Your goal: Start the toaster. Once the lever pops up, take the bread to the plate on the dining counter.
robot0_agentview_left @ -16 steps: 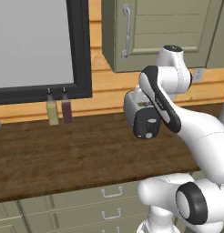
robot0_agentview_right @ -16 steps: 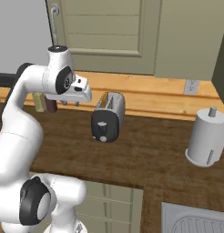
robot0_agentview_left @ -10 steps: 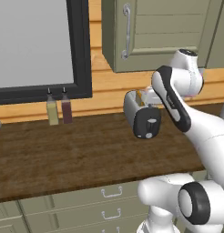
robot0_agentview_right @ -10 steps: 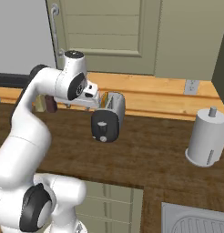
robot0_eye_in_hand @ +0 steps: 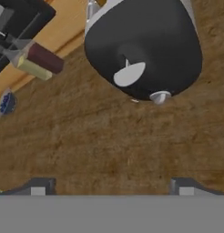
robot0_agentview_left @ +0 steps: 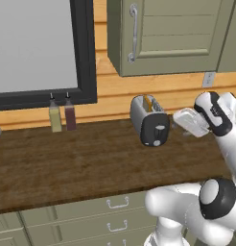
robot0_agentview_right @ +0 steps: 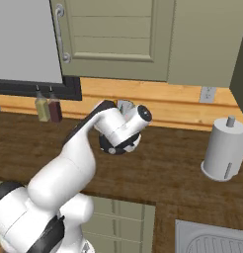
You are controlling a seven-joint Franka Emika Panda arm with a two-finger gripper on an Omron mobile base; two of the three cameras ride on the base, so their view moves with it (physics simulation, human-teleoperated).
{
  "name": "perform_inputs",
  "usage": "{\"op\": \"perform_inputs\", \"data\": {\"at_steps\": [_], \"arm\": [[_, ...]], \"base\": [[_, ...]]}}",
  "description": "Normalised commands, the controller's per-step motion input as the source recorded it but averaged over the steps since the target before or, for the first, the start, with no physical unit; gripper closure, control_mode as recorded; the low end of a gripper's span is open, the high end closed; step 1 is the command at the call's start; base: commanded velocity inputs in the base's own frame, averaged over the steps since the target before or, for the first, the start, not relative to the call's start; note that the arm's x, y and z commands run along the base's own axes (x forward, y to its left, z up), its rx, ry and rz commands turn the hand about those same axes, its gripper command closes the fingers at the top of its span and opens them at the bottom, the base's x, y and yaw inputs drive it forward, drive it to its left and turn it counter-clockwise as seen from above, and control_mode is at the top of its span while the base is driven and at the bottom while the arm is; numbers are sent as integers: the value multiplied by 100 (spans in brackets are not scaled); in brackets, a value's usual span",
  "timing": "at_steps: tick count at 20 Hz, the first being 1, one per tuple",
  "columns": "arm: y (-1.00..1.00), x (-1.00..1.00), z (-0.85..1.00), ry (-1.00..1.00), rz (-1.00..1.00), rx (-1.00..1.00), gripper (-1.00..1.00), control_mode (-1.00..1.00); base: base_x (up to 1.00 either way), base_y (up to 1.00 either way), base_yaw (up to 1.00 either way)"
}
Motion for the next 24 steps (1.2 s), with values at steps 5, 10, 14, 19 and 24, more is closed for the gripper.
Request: {"op": "perform_inputs", "data": {"at_steps": [5,10,14,19,24], "arm": [[-6,56,-32,0,-8,7,-100,-100],[25,45,-1,0,-13,0,-100,-100],[6,53,-39,0,-10,0,-100,-100],[0,47,-35,0,-7,0,-100,-100],[0,33,-25,0,-7,0,-100,-100]], "base": [[0,0,0],[0,0,0],[0,0,0],[0,0,0],[0,0,0]]}}
